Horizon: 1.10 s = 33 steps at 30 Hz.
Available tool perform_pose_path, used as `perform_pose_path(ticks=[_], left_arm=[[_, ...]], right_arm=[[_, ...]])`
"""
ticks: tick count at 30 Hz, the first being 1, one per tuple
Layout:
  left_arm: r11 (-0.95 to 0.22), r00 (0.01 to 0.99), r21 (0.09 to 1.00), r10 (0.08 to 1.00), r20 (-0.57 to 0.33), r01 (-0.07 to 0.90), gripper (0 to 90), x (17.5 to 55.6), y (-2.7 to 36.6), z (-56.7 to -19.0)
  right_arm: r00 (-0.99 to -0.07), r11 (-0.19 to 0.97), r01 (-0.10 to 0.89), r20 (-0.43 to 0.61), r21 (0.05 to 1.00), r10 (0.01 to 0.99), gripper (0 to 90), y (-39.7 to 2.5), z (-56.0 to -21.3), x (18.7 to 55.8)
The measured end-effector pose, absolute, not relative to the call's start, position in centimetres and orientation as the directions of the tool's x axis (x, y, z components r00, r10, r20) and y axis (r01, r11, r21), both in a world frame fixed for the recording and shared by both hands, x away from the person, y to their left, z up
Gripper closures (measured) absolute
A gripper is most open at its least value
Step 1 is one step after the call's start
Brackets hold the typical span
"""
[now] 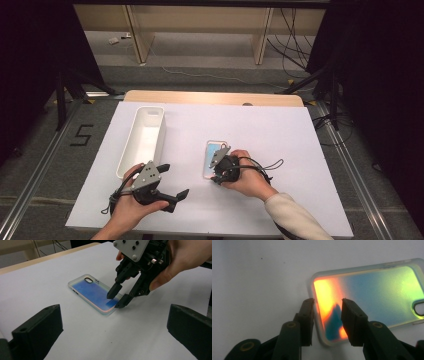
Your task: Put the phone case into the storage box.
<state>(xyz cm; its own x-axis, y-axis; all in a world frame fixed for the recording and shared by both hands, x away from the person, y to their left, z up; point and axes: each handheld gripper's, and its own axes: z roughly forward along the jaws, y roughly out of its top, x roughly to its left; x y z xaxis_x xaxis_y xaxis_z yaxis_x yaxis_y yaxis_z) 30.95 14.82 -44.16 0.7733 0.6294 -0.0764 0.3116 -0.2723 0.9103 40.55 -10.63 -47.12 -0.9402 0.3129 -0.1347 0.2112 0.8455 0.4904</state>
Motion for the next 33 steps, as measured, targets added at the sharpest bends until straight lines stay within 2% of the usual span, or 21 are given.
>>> perform_pose_path(ticks=[33], left_arm=[[-0.277,0.779,0.909,0.623,-0.076,0.310,0.0,30.98,14.76,-44.23]], right_arm=[[-0.957,0.874,0.178,-0.126,0.451,0.260,81.0,-10.48,-46.85,40.35]])
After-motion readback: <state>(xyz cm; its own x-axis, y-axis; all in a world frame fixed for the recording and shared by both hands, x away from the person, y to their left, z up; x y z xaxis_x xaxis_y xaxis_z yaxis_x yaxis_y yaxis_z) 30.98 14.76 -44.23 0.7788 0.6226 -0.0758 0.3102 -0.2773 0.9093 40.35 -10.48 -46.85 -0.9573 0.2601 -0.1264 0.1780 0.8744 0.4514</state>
